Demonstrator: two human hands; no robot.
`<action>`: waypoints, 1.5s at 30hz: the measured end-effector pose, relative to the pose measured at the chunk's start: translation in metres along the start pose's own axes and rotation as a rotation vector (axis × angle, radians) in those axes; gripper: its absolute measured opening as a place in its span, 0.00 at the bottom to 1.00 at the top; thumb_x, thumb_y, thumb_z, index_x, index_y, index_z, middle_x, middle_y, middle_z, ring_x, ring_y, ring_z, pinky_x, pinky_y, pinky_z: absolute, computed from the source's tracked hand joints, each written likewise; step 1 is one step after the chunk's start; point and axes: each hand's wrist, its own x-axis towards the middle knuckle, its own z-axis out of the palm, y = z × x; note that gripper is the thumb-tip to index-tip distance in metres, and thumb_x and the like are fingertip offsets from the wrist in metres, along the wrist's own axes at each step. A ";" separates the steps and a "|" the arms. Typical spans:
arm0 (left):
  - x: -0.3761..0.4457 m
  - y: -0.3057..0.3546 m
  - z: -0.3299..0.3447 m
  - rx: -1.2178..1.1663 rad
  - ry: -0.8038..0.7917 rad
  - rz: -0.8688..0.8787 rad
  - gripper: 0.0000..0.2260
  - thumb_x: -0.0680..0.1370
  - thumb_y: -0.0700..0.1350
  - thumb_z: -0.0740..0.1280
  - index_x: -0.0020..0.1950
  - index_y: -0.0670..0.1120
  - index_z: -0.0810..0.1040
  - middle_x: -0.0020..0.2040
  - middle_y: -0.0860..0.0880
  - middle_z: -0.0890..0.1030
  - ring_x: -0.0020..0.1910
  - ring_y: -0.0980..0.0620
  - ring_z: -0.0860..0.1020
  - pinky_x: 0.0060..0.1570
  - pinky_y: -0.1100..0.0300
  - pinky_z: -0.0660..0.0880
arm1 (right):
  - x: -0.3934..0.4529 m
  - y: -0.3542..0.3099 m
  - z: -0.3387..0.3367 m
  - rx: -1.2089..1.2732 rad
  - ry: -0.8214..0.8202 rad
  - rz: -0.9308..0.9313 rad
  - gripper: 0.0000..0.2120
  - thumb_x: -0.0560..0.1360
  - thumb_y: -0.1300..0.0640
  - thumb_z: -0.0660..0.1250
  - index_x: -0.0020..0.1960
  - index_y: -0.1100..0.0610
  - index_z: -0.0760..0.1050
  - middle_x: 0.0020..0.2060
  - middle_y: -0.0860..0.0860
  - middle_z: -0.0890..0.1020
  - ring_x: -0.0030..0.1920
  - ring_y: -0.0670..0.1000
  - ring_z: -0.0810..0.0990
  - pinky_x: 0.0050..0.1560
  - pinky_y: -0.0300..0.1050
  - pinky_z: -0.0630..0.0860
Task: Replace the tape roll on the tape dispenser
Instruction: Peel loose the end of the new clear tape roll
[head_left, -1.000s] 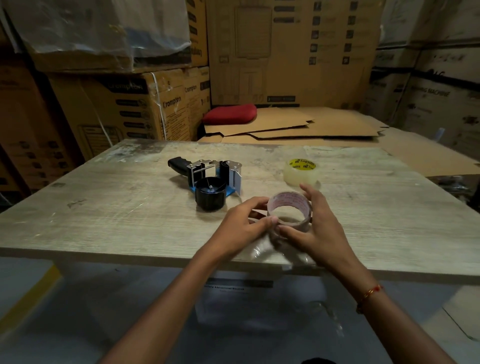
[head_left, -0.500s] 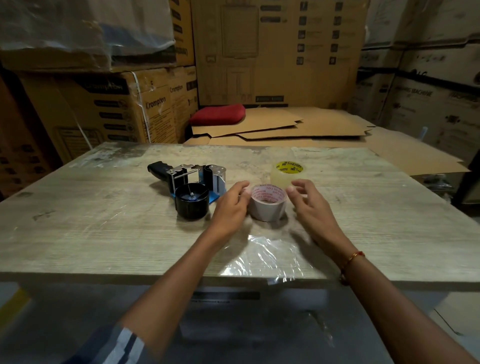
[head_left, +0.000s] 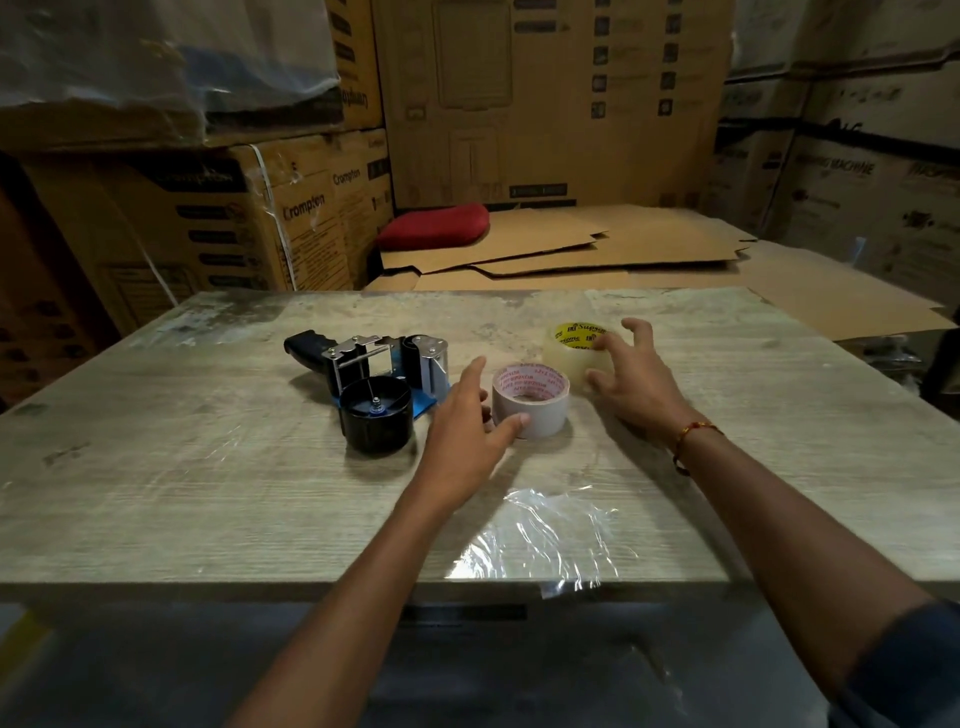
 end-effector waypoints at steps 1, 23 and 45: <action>0.000 0.000 0.000 0.005 0.006 -0.003 0.38 0.75 0.52 0.73 0.79 0.54 0.56 0.67 0.45 0.73 0.58 0.50 0.77 0.60 0.47 0.78 | -0.002 0.001 -0.001 0.017 0.003 0.015 0.17 0.78 0.54 0.69 0.65 0.55 0.72 0.78 0.54 0.54 0.65 0.65 0.73 0.67 0.58 0.72; -0.054 0.037 -0.031 -0.355 0.011 0.140 0.29 0.78 0.61 0.61 0.77 0.57 0.59 0.71 0.57 0.70 0.66 0.63 0.70 0.61 0.64 0.70 | -0.128 -0.063 -0.068 0.566 -0.083 -0.194 0.08 0.75 0.50 0.72 0.50 0.51 0.74 0.63 0.46 0.71 0.55 0.51 0.80 0.51 0.50 0.84; -0.084 0.002 -0.070 -0.485 -0.037 -0.035 0.18 0.71 0.63 0.71 0.56 0.57 0.78 0.57 0.45 0.80 0.56 0.46 0.81 0.53 0.44 0.82 | -0.143 -0.112 -0.002 0.579 -0.125 -0.084 0.27 0.71 0.32 0.68 0.64 0.46 0.73 0.59 0.44 0.74 0.55 0.47 0.79 0.50 0.46 0.82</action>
